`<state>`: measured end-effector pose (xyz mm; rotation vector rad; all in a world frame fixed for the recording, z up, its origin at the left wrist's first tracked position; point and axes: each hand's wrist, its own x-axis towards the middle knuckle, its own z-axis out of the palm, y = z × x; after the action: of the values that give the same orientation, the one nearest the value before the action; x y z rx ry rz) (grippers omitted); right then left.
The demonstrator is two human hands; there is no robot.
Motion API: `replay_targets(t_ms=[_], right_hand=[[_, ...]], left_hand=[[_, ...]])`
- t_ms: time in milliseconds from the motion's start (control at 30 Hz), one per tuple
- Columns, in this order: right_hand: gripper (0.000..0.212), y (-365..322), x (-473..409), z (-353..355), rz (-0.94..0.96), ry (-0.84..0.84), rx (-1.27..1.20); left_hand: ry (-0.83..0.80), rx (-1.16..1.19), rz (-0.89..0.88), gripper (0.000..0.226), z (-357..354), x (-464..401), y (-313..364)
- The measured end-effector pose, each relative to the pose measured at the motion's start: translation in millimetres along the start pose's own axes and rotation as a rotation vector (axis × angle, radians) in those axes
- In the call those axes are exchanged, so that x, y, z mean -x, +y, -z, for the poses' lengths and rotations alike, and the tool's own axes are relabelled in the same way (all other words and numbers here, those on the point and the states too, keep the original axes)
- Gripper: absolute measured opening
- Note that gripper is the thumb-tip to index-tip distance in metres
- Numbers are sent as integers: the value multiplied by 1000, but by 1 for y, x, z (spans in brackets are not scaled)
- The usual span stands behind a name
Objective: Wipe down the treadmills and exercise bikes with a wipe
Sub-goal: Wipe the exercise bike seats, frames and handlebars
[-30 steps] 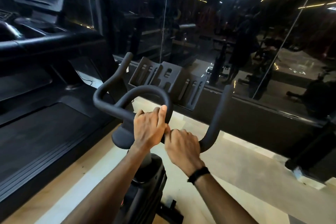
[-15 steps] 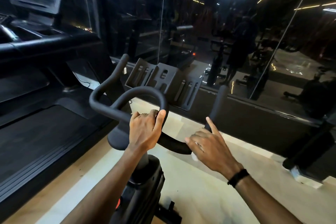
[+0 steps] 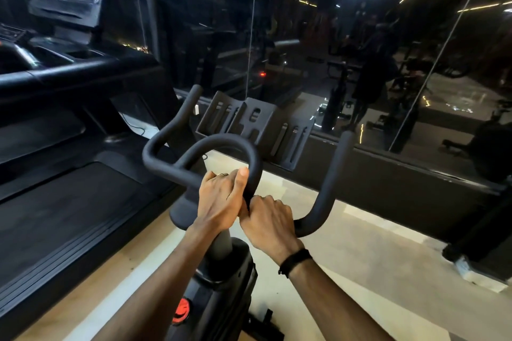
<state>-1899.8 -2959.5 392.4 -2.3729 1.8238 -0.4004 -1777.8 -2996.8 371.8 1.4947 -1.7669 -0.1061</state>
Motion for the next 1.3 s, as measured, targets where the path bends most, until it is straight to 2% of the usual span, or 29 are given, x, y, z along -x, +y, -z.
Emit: replay_targets(t_ms=[167,233,333,400,500,567,600,667,700,767,867,933,1067,1133,1233,1300], right_hand=[[55,39,13,2,175,132,105],[62,64,19,5,222,171,123],[46,92,19,2,309,209,46],[41,87,15,2,249,303,-63],[50,49,9,9,-8,454,-399],[45,16,-1,8,-123,366,-461],[46,2,-4,6,-125,262,-392],[66,-17,-6,-8,-99,85,-212],[74,-18,-7,-17,-87,80,-128],[71,-8,-5,-23,-98,229,-38],[43,8,1,-32,-4,530,10],[41,11,2,-33,55,587,-3],[36,11,14,-31,120,574,-8],[42,13,27,-34,116,517,121],[46,6,33,-38,27,331,372],[42,-7,20,-26,-31,185,371]], left_hand=[[-5,-1,-41,85,5,3,-1],[-10,7,-49,80,4,4,-1],[-1,-3,-45,78,3,4,1],[14,4,-51,78,2,5,1],[9,31,-52,81,4,5,1],[6,27,-42,79,6,5,2],[2,31,-33,79,7,5,3],[-22,53,-22,83,10,5,4],[-23,60,-18,83,13,6,2],[-32,74,-22,85,13,5,5],[-24,77,-19,83,14,7,8],[-23,90,-17,82,14,6,9],[-8,71,-31,86,14,5,8],[-1,50,-30,93,14,5,8],[-16,56,-20,94,13,6,7],[-36,75,-15,89,15,7,8]])
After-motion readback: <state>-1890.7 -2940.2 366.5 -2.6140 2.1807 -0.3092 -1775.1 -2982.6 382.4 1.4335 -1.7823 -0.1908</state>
